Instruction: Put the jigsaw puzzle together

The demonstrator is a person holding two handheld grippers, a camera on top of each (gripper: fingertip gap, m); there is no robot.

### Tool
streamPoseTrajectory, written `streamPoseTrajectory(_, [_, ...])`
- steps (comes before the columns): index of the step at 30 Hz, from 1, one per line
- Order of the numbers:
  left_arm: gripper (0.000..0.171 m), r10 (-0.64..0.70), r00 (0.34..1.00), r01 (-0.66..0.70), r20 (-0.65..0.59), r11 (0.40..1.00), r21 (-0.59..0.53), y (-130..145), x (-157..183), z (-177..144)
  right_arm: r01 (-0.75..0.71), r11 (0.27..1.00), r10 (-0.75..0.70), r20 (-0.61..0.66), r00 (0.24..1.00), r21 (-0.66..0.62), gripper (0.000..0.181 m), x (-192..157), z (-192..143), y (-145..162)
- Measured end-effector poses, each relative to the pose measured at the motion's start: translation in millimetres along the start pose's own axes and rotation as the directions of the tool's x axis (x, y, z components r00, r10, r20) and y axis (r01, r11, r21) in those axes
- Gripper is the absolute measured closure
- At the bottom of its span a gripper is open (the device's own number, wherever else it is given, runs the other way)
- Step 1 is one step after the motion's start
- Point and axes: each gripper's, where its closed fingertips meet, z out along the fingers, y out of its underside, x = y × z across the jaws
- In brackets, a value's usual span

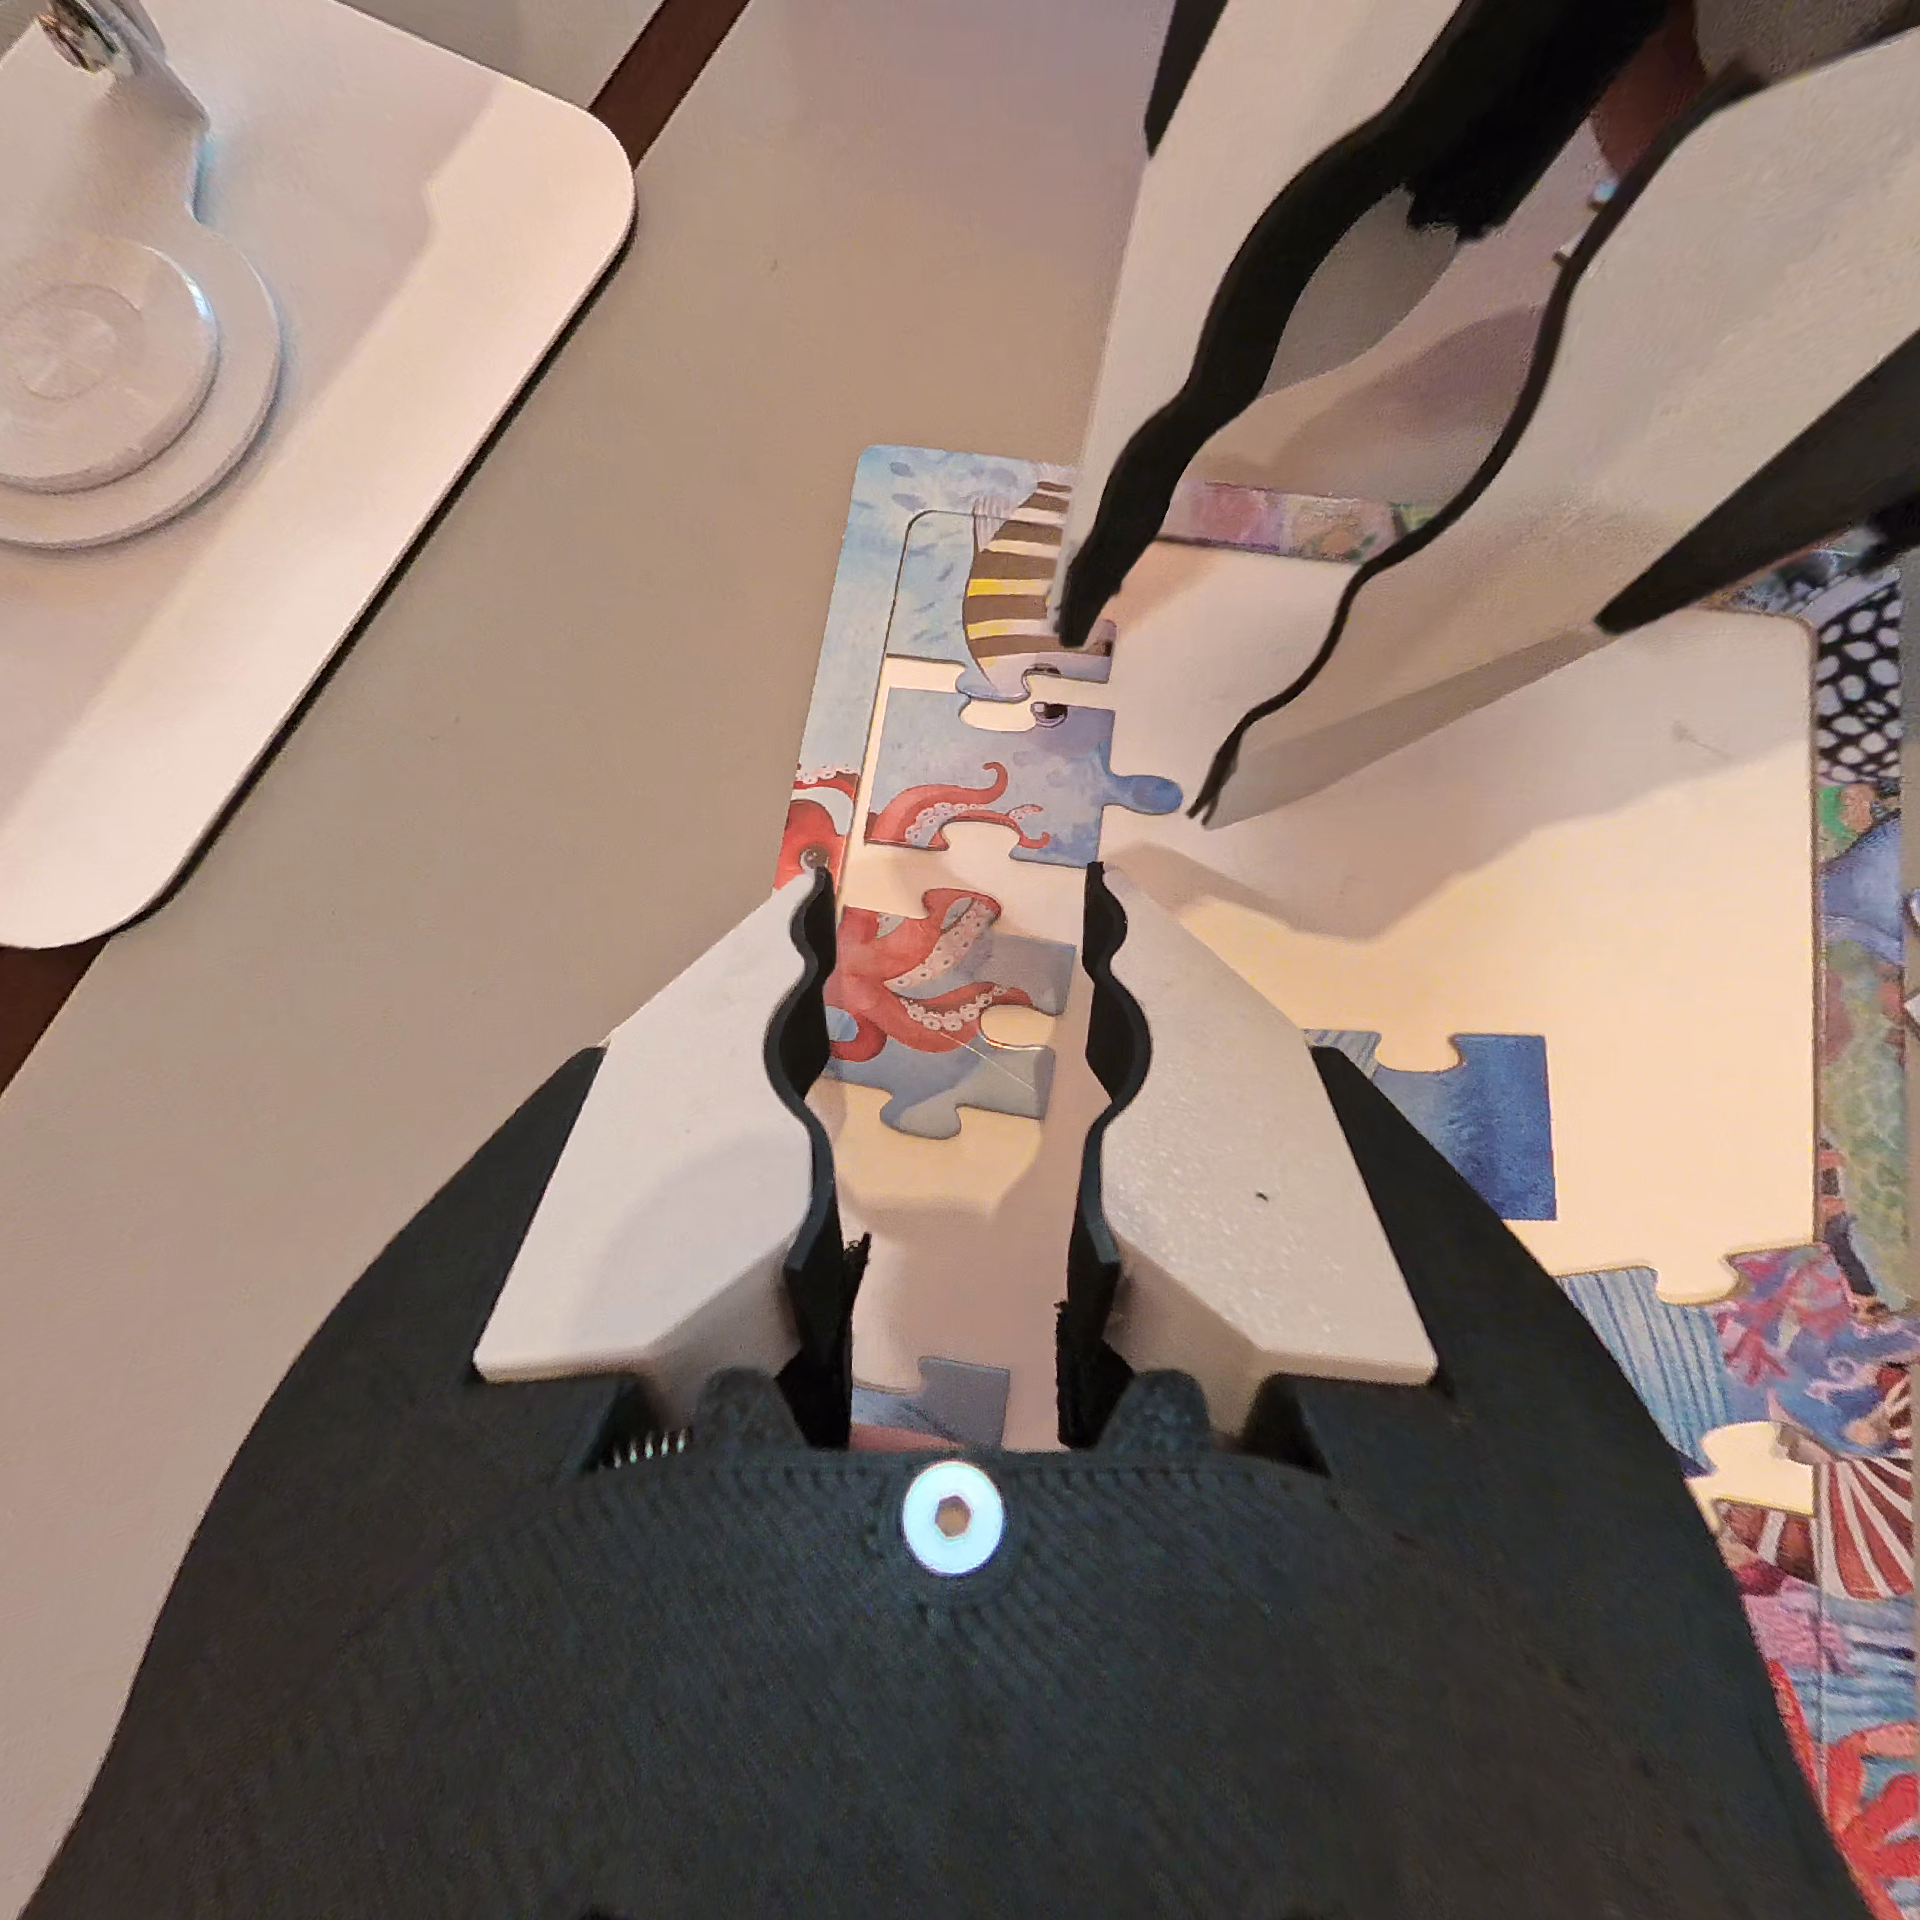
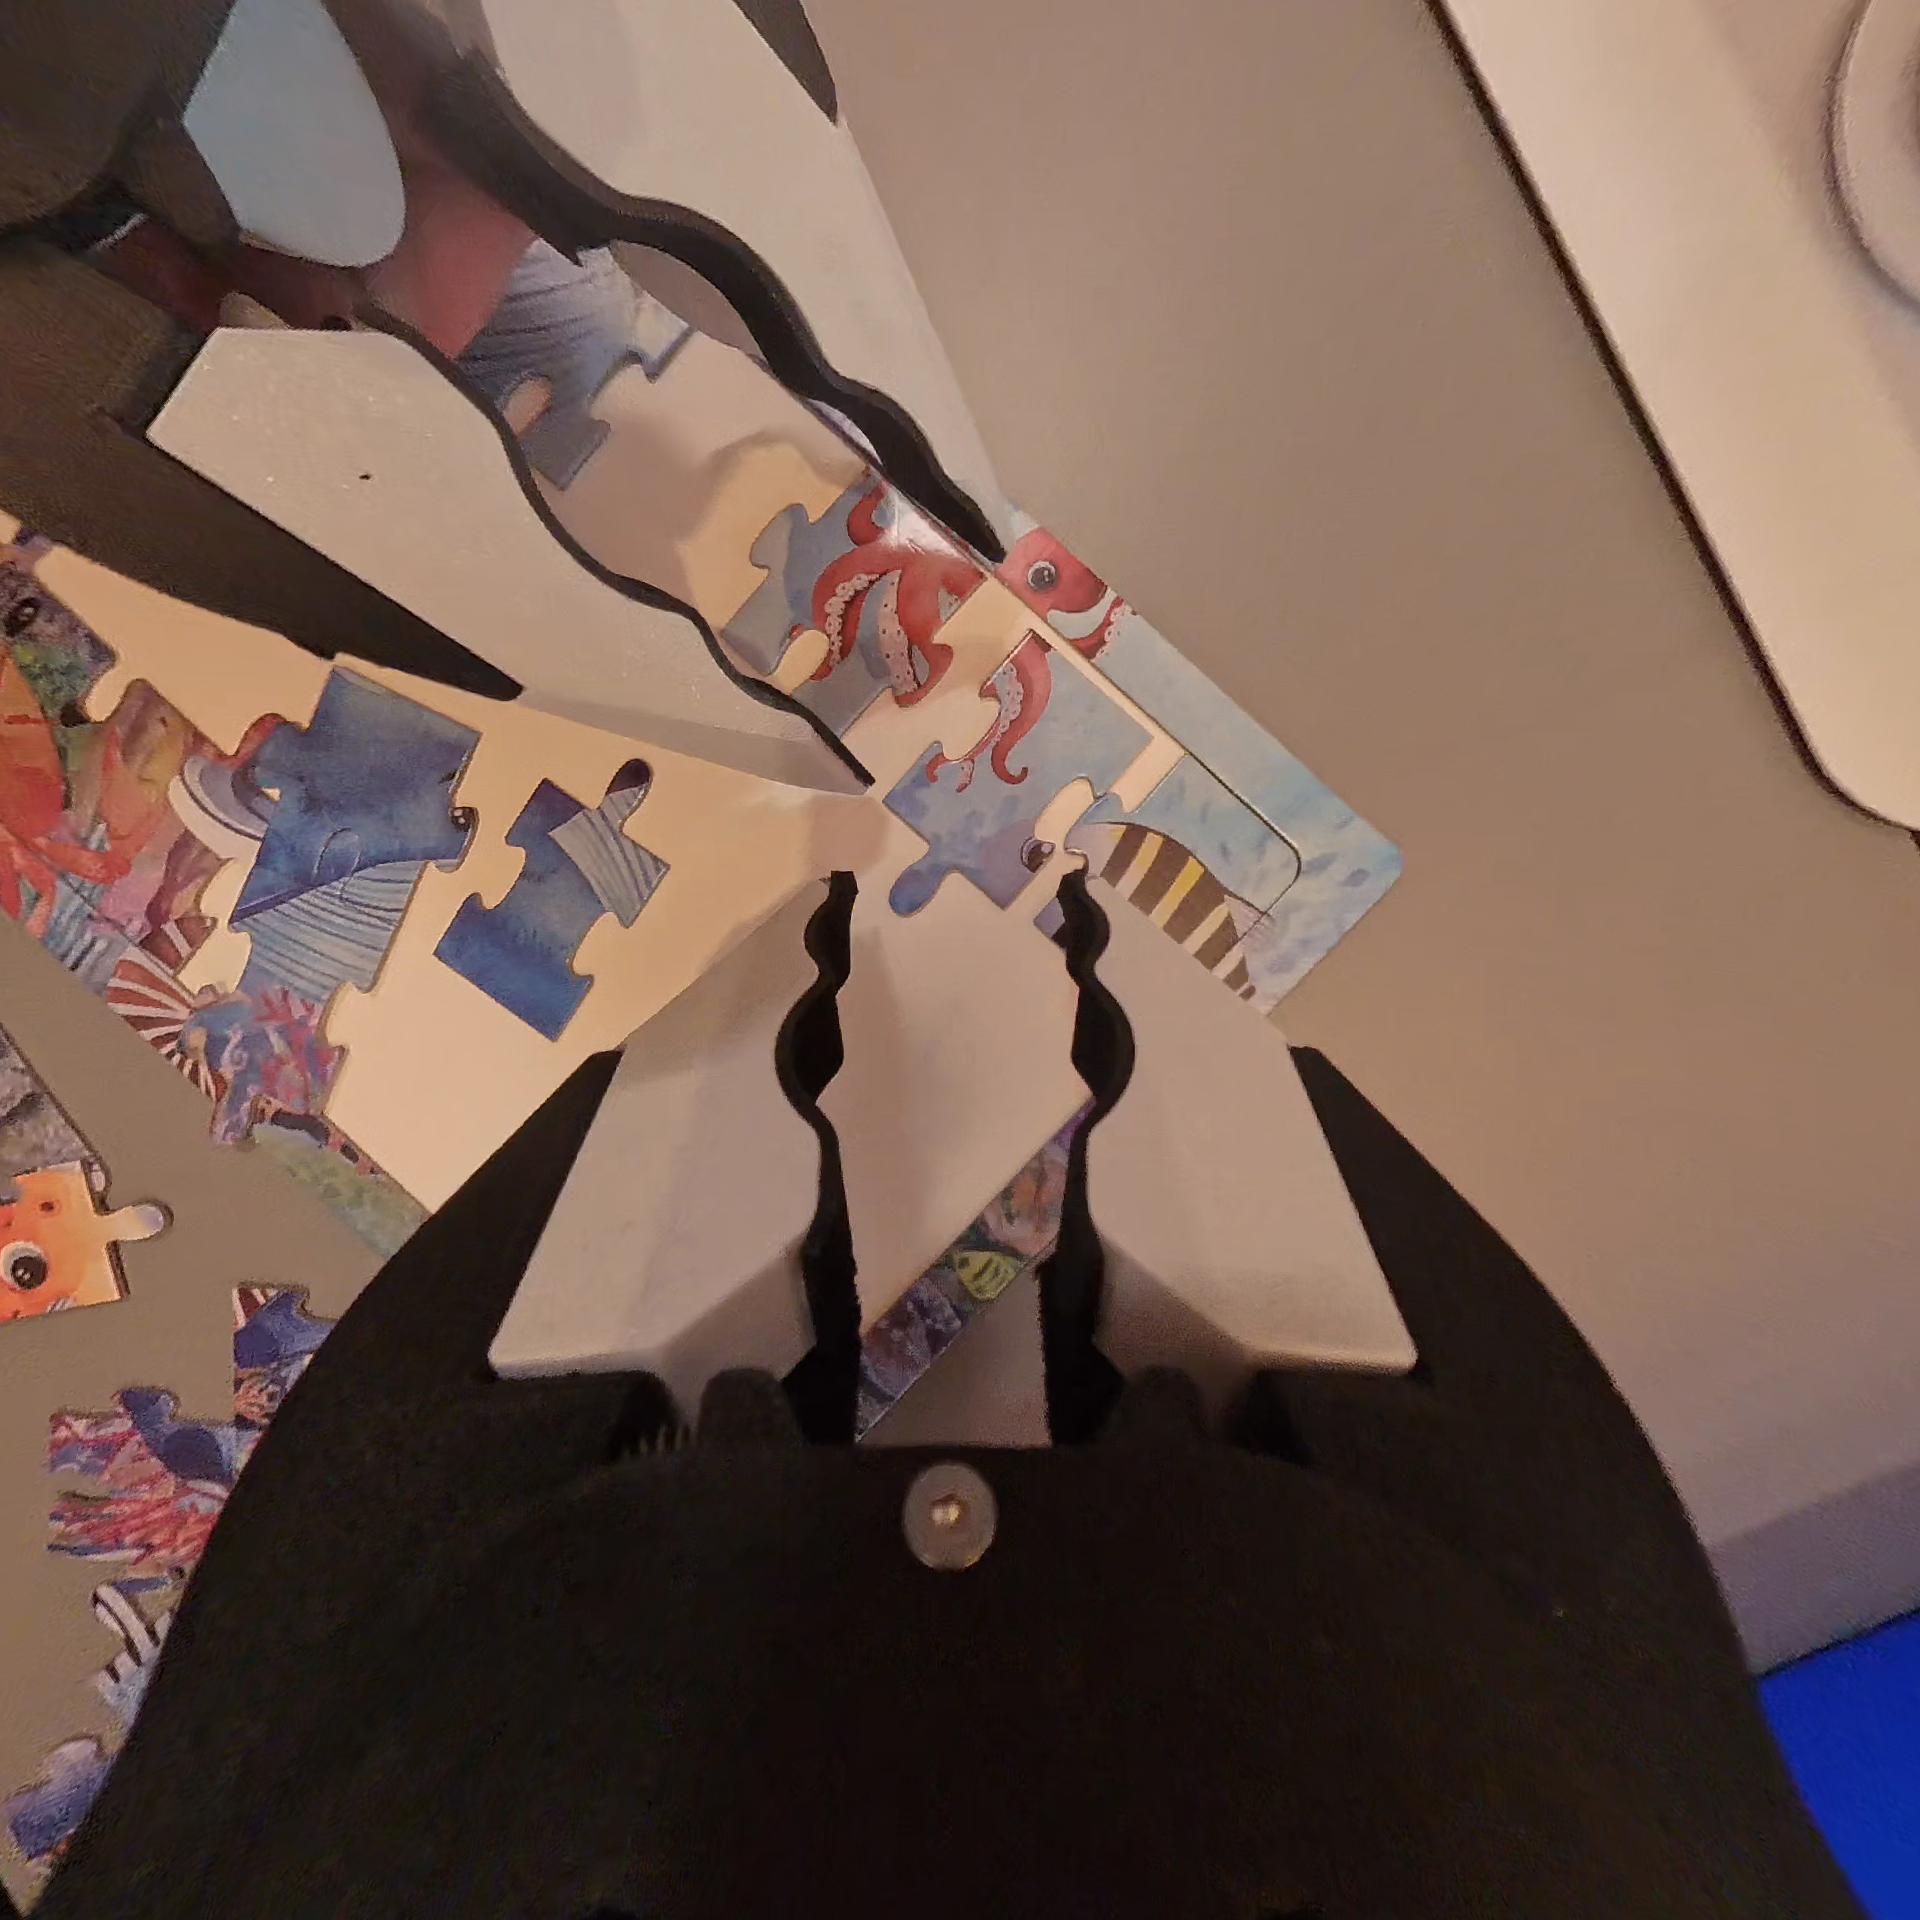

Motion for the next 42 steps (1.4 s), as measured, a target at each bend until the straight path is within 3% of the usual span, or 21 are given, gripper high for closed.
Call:
streamPoseTrajectory(3, [0.126, -0.004, 1.000, 0.004, -0.015, 1.000, -0.008, 3, 2, 4, -0.051, 0.997, 0.048, -0.069, 0.996, -0.050, 0.141, 10, 10, 6])
streamPoseTrajectory(17, [0.123, -0.030, 0.997, 0.031, -0.067, 0.999, 0.014, 5, 5, 4, -0.137, 0.991, 0.135, -0.081, 0.987, -0.008, 0.148, 5, 18, -4])
streamPoseTrajectory(23, [0.122, -0.037, 0.997, 0.039, -0.070, 0.999, 0.024, 5, 5, 4, -0.128, 0.992, 0.127, -0.090, 0.988, -0.004, 0.160, 6, 20, -5])
streamPoseTrajectory(30, [0.125, -0.016, 0.998, 0.017, -0.053, 1.000, 0.012, 6, 4, 4, -0.116, 0.993, 0.116, -0.086, 0.989, 0.006, 0.162, 7, 20, -6])
streamPoseTrajectory(31, [0.126, -0.017, 0.998, 0.017, -0.054, 1.000, 0.010, 6, 4, 3, -0.110, 0.994, 0.111, -0.086, 0.990, 0.017, 0.181, 7, 19, -8])
streamPoseTrajectory(38, [0.128, -0.011, 0.999, 0.011, -0.051, 1.000, 0.003, 8, 3, 1, -0.102, 0.994, 0.104, -0.060, 0.993, 0.025, 0.181, 3, 16, -10])
streamPoseTrajectory(41, [0.126, 0.004, 0.998, -0.005, -0.064, 1.000, -0.014, 9, 8, 1, -0.129, 0.991, 0.128, -0.062, 0.990, -0.017, 0.148, 4, 19, -3])
streamPoseTrajectory(42, [0.127, 0.010, 0.997, -0.011, -0.072, 1.000, -0.020, 10, 9, 0, -0.129, 0.992, 0.129, -0.060, 0.990, -0.007, 0.148, 3, 18, -5])
